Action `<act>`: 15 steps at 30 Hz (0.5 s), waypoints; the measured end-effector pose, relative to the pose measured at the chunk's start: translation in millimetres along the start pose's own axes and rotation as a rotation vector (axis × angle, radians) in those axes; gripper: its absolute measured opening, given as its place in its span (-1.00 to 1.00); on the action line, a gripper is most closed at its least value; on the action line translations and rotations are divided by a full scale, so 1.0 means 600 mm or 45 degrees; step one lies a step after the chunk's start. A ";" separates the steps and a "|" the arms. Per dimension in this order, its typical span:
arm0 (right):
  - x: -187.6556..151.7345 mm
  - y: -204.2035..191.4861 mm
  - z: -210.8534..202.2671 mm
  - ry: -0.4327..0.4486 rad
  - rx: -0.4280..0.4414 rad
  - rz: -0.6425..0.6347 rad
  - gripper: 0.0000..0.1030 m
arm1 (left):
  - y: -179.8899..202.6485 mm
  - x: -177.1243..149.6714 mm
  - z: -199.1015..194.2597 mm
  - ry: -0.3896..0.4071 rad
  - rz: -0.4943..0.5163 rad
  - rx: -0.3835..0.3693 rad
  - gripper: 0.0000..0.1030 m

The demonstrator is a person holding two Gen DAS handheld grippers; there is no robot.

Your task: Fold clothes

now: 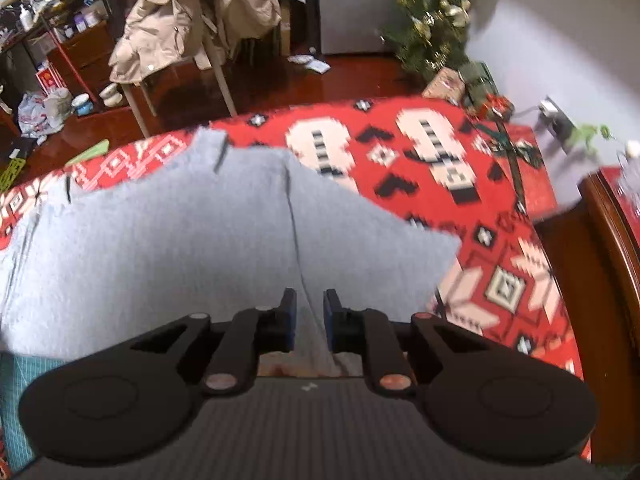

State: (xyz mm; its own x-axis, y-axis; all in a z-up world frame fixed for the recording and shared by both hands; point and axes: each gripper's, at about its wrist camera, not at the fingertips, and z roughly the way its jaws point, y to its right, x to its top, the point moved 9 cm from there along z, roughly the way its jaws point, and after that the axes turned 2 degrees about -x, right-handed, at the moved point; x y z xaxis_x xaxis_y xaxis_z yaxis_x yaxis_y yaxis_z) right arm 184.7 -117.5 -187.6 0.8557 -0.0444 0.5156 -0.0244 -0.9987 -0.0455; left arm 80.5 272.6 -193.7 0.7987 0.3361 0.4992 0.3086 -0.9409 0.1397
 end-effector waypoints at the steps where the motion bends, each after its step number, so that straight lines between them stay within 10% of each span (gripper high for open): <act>1: 0.011 -0.003 0.006 0.008 0.006 0.004 -0.69 | 0.005 0.017 0.010 0.011 0.012 -0.010 -0.63; 15: 0.132 -0.010 0.123 0.010 0.008 0.082 -0.69 | 0.029 0.119 0.128 -0.056 0.037 -0.075 -0.63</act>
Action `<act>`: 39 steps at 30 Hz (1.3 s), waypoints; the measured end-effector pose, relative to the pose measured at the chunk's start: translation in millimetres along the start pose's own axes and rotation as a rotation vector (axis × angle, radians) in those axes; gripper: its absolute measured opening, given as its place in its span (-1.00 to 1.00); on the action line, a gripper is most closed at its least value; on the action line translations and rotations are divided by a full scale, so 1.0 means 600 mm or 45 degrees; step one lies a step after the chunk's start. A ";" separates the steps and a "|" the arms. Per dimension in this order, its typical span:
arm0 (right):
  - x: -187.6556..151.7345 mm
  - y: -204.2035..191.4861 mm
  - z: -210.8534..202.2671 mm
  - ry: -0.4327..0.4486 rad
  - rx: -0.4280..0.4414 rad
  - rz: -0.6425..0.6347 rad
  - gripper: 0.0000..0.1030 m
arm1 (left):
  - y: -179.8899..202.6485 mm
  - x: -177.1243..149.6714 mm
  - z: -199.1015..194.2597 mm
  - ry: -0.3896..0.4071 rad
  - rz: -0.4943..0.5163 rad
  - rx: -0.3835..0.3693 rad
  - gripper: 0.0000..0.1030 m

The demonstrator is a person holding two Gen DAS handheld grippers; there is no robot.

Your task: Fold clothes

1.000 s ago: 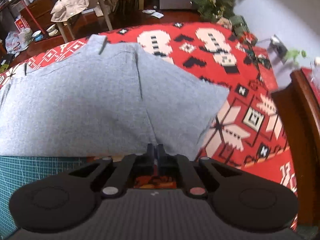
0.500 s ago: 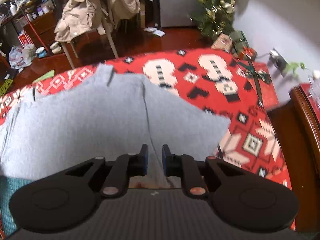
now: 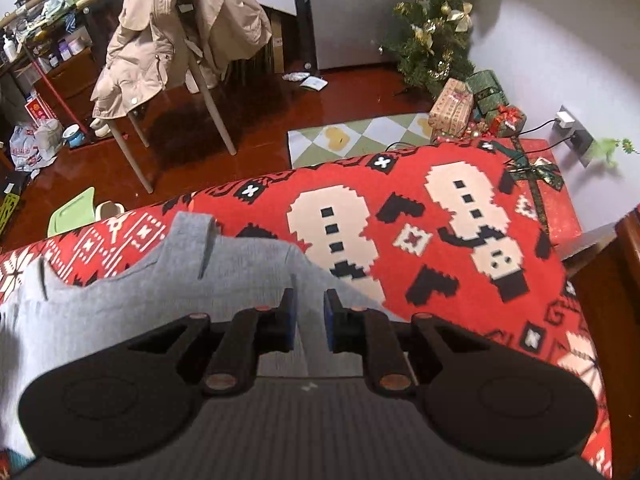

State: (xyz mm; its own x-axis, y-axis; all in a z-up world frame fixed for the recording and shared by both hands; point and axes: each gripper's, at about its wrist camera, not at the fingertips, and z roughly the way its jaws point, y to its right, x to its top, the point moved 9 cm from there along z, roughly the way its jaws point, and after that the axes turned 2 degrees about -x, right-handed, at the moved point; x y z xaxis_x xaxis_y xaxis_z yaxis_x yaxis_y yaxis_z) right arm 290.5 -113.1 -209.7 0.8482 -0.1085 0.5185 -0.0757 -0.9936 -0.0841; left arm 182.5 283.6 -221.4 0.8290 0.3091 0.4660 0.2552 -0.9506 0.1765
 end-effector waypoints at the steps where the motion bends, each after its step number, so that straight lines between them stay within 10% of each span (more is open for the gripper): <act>1: 0.001 0.000 0.011 -0.013 0.000 0.012 -0.69 | 0.002 0.000 0.002 -0.007 0.008 0.002 -0.63; 33: 0.010 -0.024 0.017 0.048 -0.091 -0.034 -0.94 | -0.001 -0.009 0.002 0.012 0.059 0.025 -0.91; 39: -0.003 -0.037 0.033 -0.020 -0.042 -0.032 -0.68 | -0.003 -0.011 0.003 0.007 0.029 0.016 -0.91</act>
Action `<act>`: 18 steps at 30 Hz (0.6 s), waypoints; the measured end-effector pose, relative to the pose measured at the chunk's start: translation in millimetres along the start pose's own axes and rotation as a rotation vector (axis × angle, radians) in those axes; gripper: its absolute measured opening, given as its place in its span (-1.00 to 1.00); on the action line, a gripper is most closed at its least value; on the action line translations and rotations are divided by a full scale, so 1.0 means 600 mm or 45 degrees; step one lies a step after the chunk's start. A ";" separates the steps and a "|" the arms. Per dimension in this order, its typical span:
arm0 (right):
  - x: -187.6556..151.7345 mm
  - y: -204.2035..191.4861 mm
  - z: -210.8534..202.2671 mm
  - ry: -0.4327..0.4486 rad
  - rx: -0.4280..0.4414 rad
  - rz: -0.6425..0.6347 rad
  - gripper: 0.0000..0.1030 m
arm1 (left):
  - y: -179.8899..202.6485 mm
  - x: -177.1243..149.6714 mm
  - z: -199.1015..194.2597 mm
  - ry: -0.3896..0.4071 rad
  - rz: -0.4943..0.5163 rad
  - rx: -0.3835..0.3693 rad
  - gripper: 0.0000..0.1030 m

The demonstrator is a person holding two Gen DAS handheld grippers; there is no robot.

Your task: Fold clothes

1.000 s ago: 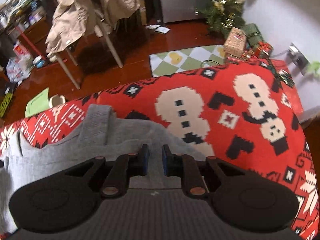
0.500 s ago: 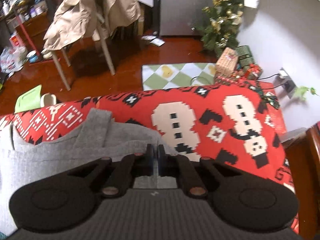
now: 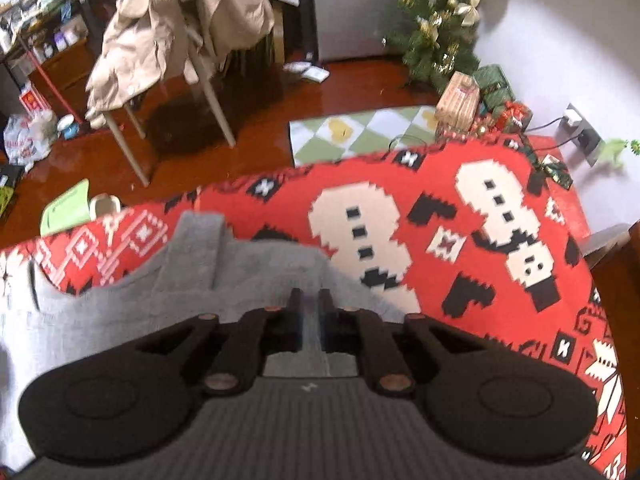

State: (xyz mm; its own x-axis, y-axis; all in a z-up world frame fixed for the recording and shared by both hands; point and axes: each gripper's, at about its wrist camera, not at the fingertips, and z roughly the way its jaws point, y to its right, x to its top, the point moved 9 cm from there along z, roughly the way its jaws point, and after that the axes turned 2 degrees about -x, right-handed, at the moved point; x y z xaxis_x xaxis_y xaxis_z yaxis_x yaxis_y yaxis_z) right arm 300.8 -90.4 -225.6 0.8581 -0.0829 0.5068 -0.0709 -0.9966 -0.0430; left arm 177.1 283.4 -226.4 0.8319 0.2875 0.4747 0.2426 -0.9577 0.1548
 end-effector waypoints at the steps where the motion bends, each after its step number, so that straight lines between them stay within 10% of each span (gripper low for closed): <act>1: -0.002 -0.001 0.004 -0.003 -0.003 -0.006 -0.68 | 0.000 -0.001 0.001 -0.005 -0.002 -0.003 -0.90; 6: -0.005 -0.008 0.015 -0.001 0.021 -0.003 -0.97 | -0.003 -0.003 0.002 -0.003 -0.006 -0.007 -0.91; 18: 0.002 0.007 -0.005 0.084 -0.085 0.003 -0.97 | -0.010 -0.005 -0.009 0.061 -0.050 0.014 -0.94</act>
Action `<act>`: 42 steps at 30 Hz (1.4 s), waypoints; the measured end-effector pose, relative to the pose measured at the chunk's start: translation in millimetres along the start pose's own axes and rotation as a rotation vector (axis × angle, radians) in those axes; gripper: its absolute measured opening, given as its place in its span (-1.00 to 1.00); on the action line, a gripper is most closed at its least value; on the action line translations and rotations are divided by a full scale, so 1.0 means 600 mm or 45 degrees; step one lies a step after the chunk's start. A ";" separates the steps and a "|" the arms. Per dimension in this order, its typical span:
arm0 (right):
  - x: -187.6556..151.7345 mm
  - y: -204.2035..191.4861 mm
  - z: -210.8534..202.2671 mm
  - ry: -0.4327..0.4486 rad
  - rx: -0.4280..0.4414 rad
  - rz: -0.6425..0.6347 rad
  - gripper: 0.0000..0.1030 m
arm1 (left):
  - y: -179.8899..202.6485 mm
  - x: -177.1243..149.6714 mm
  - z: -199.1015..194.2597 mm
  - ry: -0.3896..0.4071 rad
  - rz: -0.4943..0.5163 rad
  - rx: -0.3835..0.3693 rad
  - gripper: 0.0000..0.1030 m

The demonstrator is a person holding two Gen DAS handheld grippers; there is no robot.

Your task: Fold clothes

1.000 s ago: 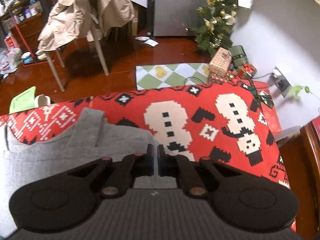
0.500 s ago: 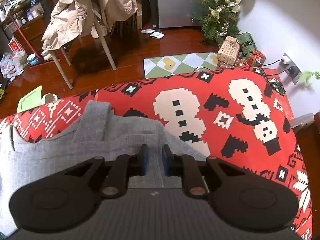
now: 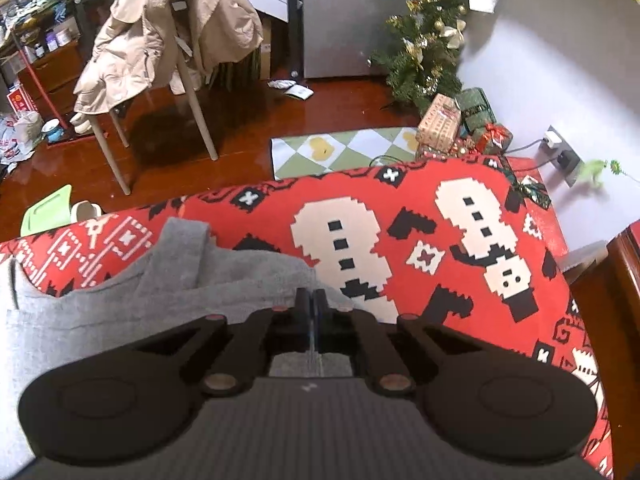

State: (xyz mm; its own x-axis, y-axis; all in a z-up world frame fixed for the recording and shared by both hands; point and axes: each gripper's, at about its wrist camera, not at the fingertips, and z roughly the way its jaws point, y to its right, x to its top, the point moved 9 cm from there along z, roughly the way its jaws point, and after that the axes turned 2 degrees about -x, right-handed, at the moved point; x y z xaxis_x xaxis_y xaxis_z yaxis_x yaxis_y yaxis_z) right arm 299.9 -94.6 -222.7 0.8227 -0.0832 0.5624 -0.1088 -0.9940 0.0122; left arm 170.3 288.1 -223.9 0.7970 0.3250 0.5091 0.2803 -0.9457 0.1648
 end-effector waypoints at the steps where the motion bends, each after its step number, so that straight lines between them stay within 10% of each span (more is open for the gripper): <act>1: -0.002 0.002 0.005 -0.005 -0.002 0.009 -0.97 | 0.000 0.000 -0.001 0.006 -0.003 -0.001 -0.94; 12: -0.008 -0.002 0.014 -0.003 -0.009 0.014 -0.92 | -0.014 -0.005 -0.003 0.010 -0.050 -0.004 -0.89; 19: -0.007 -0.002 -0.034 0.042 -0.006 0.009 -0.51 | -0.020 -0.005 -0.036 0.046 -0.093 -0.031 -0.55; 29: -0.108 -0.099 -0.122 -0.050 0.169 -0.093 -0.44 | -0.009 -0.075 -0.072 -0.009 -0.079 -0.103 -0.60; 38: -0.168 -0.164 -0.160 -0.126 0.256 -0.051 -0.44 | -0.025 -0.052 -0.029 0.006 -0.353 -0.253 -0.64; 42: -0.151 -0.196 -0.167 -0.097 0.297 -0.082 -0.44 | -0.022 -0.039 -0.011 -0.013 -0.368 -0.277 -0.97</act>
State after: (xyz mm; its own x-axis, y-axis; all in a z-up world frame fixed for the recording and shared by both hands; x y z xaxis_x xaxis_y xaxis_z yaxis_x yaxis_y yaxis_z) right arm 182.3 36.9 -192.0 0.8645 -0.0154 0.5024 0.0696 -0.9862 -0.1501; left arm 144.2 292.9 -232.5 0.7072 0.5782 0.4069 0.3750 -0.7946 0.4775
